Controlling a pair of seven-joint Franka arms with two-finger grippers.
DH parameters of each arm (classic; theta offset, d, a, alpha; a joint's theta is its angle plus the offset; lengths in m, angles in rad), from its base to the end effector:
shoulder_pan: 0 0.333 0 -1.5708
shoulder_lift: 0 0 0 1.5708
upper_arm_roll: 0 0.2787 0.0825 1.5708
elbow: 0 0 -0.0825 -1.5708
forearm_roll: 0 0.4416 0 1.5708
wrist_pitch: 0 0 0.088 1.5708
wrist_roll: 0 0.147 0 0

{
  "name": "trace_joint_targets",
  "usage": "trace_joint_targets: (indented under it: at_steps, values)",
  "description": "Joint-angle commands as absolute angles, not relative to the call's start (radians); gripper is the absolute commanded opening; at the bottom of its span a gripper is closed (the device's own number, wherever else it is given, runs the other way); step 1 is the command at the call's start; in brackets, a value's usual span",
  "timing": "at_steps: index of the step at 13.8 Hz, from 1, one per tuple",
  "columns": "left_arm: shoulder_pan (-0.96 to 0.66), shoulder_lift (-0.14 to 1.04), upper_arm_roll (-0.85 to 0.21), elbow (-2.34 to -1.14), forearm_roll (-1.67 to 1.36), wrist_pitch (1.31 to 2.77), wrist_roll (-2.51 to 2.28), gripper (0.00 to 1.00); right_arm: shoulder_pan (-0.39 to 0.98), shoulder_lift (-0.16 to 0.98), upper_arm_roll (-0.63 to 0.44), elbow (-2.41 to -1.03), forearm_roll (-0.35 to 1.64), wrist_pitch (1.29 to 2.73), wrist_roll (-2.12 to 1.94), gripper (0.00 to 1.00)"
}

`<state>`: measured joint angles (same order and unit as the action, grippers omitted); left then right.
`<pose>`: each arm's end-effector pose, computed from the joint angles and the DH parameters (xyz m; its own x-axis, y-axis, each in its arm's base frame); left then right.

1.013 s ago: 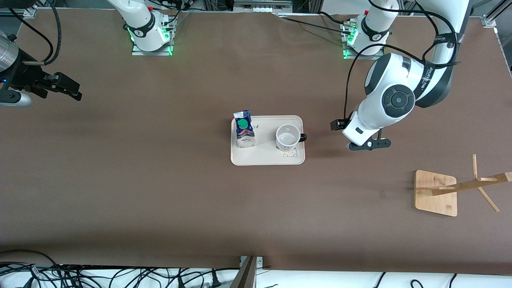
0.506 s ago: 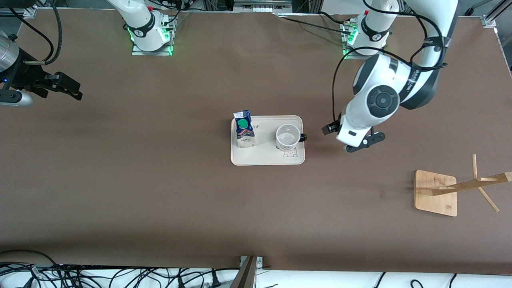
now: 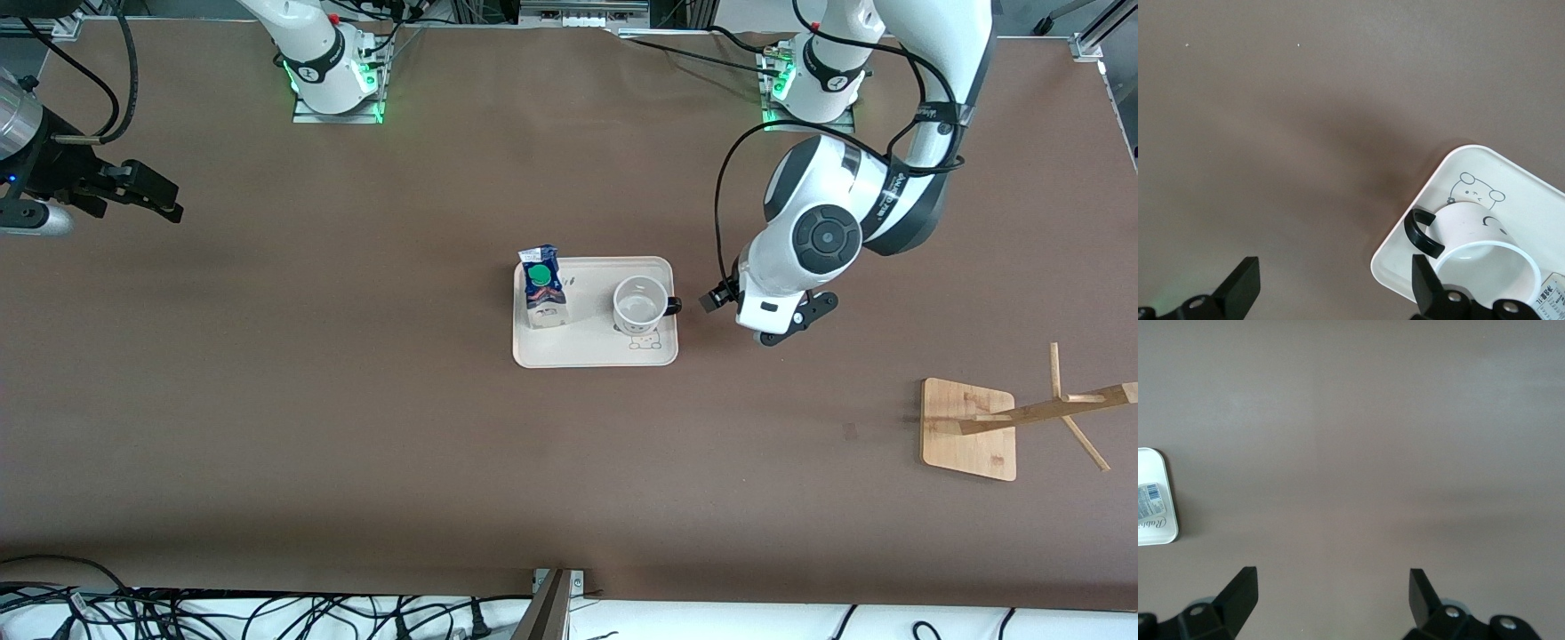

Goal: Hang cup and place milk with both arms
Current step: 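Lower the left gripper over the white mug's rim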

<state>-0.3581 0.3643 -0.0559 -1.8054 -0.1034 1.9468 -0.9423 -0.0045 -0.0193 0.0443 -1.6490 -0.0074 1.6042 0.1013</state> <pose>0.5829 -0.2678 0.2214 0.8103 0.5447 -0.2160 0.5320 -0.8384 -0.1185 0.6066 0.0232 0.5204 0.9978 -0.0613 -0.0246 -0.0610 -0.9981 0.0108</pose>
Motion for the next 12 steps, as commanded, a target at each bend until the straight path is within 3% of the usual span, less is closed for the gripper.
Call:
trace_joint_targets:
  at_steps: [1,12]
  values:
    - [-0.382,0.390,-0.048,-1.778,-0.124,1.962,-1.004,1.00,-0.003,-0.015,0.046,-1.628,-0.018,1.585,0.092,1.00]
    - [-0.463,0.345,-0.048,-1.769,-0.106,1.974,-1.463,1.00,-0.003,-0.015,0.046,-1.628,-0.018,1.580,0.092,1.00]
